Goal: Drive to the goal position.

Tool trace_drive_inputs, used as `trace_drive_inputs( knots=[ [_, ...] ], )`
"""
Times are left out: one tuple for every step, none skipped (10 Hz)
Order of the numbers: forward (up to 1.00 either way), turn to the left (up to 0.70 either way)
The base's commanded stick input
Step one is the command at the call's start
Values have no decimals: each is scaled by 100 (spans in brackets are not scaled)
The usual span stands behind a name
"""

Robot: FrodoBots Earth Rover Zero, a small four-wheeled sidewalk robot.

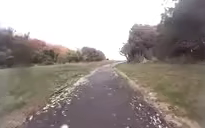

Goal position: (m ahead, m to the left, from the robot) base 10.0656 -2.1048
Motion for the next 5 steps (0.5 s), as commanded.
trace_drive_inputs(
  knots=[
    [70, 0],
    [70, -2],
    [70, -15],
    [70, -28],
    [70, -21]
  ],
)
